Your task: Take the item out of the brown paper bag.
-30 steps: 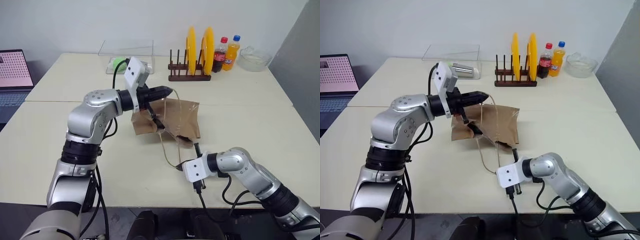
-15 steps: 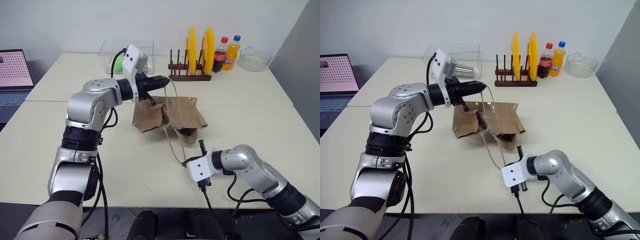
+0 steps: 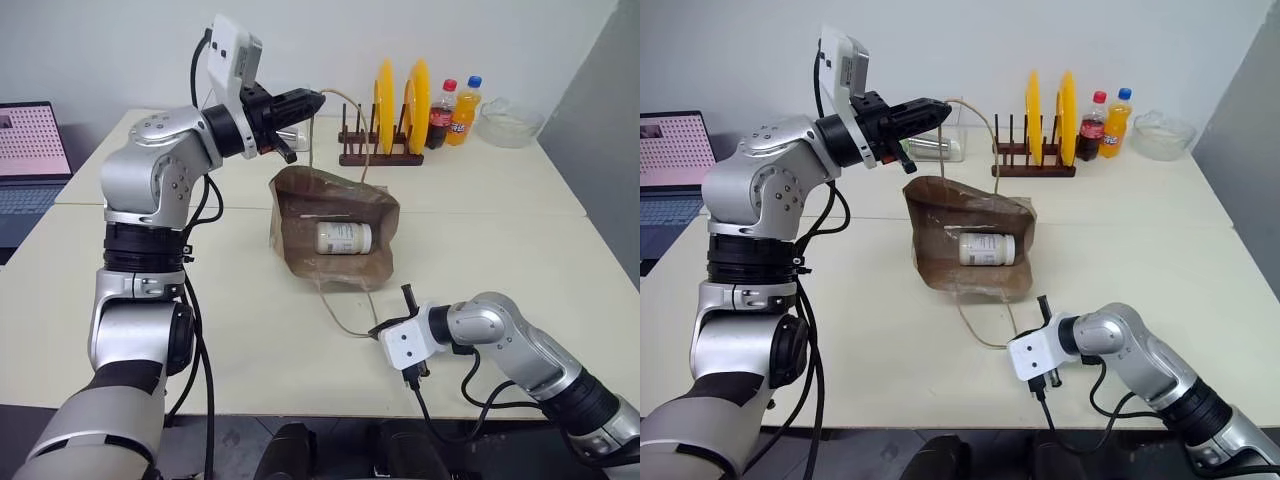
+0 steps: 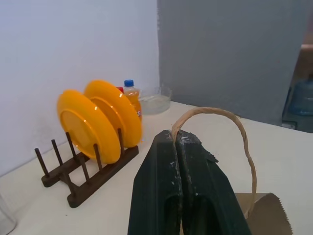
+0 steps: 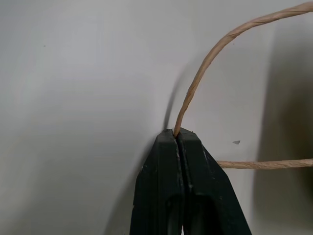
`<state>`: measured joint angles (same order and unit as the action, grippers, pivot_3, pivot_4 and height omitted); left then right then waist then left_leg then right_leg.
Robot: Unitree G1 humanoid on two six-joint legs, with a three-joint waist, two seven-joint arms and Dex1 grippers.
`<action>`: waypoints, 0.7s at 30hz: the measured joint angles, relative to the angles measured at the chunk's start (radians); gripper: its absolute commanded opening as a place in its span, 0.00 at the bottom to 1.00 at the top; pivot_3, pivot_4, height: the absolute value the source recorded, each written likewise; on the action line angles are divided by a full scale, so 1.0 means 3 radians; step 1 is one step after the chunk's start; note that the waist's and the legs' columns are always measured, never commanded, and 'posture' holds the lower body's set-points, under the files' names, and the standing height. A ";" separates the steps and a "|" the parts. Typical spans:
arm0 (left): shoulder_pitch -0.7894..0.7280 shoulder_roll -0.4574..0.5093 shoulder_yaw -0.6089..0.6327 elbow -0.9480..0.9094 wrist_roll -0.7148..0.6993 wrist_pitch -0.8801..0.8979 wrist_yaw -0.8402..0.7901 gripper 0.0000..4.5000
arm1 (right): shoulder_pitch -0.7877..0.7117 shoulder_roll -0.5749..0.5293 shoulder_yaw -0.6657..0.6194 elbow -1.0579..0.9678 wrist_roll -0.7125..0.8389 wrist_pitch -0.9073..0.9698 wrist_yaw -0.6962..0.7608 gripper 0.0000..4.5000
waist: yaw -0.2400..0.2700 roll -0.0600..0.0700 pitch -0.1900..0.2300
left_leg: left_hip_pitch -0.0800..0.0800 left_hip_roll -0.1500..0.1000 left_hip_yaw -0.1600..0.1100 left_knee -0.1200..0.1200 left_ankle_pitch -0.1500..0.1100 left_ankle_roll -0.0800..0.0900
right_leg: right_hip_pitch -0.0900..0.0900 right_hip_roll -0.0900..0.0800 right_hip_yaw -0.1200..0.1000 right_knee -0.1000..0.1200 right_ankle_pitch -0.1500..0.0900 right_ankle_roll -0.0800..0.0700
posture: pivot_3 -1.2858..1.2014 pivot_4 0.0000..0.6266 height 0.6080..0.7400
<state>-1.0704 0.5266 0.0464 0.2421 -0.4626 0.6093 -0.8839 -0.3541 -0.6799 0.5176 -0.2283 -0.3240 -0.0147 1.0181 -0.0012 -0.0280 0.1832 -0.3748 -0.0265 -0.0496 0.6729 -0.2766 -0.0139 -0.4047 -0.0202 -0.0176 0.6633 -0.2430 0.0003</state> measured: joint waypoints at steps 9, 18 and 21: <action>0.0294 0.0037 -0.0044 -0.0424 -0.0131 0.0219 -0.0295 0.00 | 0.0305 0.0007 -0.0340 -0.0532 0.0708 0.0787 0.0273 0.41 | -0.0002 0.0001 0.0003 | -0.0016 0.0003 -0.0002 0.0004 0.0000 0.0001 | -0.0014 0.0003 -0.0002 0.0003 0.0000 -0.0001 | 0.52 0.24 1.00; 0.0412 0.0059 -0.0044 -0.0589 -0.0216 0.0334 -0.0372 0.00 | -0.0043 -0.0250 -0.1416 -0.1393 0.2113 0.2269 0.0435 0.41 | 0.0003 0.0002 0.0004 | -0.0019 0.0005 -0.0006 0.0009 -0.0008 0.0014 | -0.0015 0.0003 -0.0005 0.0002 0.0002 0.0001 | 0.52 0.24 1.00; 0.0431 0.0061 -0.0060 -0.0600 -0.0217 0.0334 -0.0396 0.00 | -0.0253 -0.0154 -0.1479 -0.1448 0.2381 0.2527 0.0291 0.41 | -0.0002 0.0003 0.0005 | -0.0020 0.0005 -0.0006 0.0008 -0.0008 0.0014 | -0.0017 0.0003 -0.0004 0.0003 0.0002 0.0001 | 0.52 0.24 1.00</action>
<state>-0.9412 0.5450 0.0283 0.0620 -0.5276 0.7095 -1.0028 -0.4301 -0.7262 0.0740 -0.6627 0.3903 0.7433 1.1055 -0.0019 -0.0271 0.1845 -0.3809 -0.0251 -0.0513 0.6753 -0.2791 -0.0096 -0.4099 -0.0193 -0.0188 0.6642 -0.2425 0.0006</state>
